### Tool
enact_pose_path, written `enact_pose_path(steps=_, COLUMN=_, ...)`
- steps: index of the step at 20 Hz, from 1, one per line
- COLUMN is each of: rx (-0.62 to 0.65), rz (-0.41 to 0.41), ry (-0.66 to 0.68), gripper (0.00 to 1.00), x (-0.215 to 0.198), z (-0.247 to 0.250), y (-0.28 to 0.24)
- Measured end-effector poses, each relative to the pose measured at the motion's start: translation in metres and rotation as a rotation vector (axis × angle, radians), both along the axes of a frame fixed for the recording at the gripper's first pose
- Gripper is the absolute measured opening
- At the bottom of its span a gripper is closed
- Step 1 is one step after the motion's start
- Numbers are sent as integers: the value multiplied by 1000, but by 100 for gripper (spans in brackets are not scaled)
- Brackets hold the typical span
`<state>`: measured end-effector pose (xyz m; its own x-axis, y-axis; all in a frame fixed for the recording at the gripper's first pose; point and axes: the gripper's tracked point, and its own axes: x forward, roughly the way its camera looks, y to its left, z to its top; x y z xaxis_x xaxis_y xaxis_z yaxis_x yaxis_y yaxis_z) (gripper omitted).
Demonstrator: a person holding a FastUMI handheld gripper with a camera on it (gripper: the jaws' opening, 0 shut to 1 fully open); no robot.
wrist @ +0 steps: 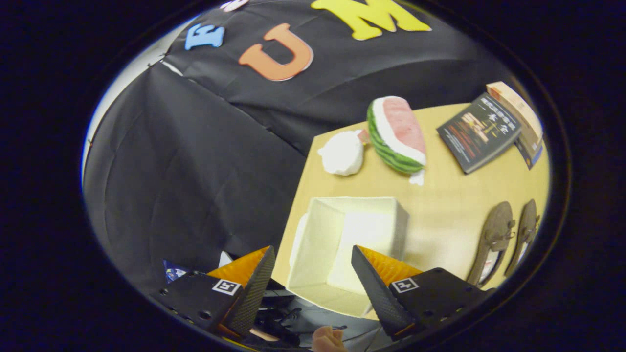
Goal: Open the storage box then place both shoes into the box .Put the left shoe in first, then the right shoe, with the right side of both shoes facing outward in a uniform manner.
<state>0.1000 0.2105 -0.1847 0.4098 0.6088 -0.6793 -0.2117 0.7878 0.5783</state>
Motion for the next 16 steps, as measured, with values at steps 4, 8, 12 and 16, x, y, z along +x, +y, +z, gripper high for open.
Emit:
enact_pose_path(steps=4, rx=-62, rz=-71, ry=26, gripper=96, x=9, z=-32, y=-95)
enact_pose_path(steps=8, rx=-194, rz=-98, ry=38, gripper=96, x=3, z=-73, y=-184)
enact_pose_path(steps=12, rx=-298, rz=-103, ry=95, gripper=96, x=-13, z=-116, y=-243)
enact_pose_path(steps=16, rx=-388, rz=-103, ry=160, gripper=95, x=-23, z=-158, y=-279)
